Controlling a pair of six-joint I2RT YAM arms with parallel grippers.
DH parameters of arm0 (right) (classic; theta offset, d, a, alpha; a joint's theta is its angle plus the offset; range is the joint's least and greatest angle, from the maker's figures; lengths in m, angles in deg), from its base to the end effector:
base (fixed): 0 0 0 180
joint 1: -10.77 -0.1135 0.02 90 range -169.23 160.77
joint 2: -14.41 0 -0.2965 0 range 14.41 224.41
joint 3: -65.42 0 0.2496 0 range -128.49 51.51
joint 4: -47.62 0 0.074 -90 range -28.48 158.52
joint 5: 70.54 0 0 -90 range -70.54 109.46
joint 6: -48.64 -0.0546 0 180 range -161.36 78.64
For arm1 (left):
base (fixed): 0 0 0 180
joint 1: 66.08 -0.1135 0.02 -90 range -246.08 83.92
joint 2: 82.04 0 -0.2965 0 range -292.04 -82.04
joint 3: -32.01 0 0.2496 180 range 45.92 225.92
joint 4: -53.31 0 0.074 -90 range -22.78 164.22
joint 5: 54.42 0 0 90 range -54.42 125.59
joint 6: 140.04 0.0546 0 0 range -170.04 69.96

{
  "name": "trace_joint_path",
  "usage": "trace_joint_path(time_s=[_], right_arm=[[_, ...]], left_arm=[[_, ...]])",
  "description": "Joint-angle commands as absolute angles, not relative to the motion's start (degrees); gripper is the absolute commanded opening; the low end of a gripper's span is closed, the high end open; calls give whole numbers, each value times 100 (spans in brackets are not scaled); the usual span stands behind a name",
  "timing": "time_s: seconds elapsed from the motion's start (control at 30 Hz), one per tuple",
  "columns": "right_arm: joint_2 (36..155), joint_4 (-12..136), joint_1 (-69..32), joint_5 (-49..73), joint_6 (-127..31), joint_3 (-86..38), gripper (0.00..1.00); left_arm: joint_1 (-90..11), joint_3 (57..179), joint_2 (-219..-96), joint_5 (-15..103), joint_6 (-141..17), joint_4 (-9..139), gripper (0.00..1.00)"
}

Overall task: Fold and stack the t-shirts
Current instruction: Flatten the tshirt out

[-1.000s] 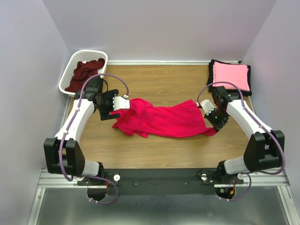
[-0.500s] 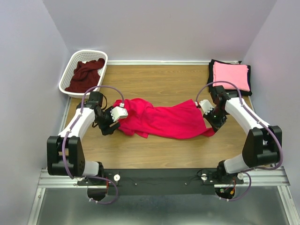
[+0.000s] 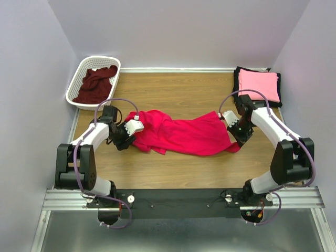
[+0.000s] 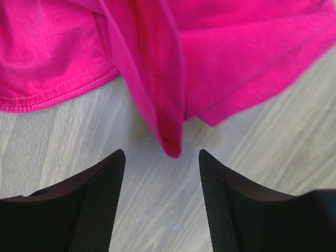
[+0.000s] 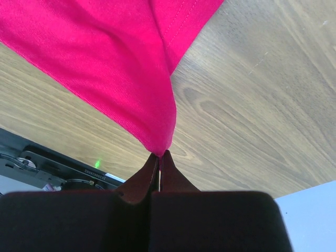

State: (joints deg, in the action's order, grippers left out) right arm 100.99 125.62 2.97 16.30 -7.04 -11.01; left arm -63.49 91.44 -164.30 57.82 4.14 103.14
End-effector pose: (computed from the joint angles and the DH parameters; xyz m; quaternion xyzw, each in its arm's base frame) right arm 0.2494 0.0372 0.2370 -0.3596 0.9326 0.0231 0.0220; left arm 0.2460 -0.0318 0.1916 0.4867 0.8396 -0.1073 0.2161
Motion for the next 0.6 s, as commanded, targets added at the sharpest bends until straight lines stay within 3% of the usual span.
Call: trace_joint_path(time_s=[0.0, 0.13, 0.23, 0.4, 0.57], right_arm=[[10142, 12665, 330, 1551, -770, -1256, 1], [10151, 12656, 330, 1559, -796, -1247, 0], [10160, 12665, 330, 1559, -805, -1256, 1], [10133, 12674, 330, 1524, -779, -1282, 0], [10142, 12691, 330, 1454, -779, -1291, 0]], left_arm=[[-6345, 9250, -16623, 5975, 261, 10009, 64], [-6309, 9320, -16755, 6072, 305, 10000, 57], [-6318, 9390, -16791, 6125, 314, 10009, 41], [-6318, 9514, -16756, 6257, 331, 10158, 41], [-6318, 9531, -16703, 6257, 314, 10167, 50]])
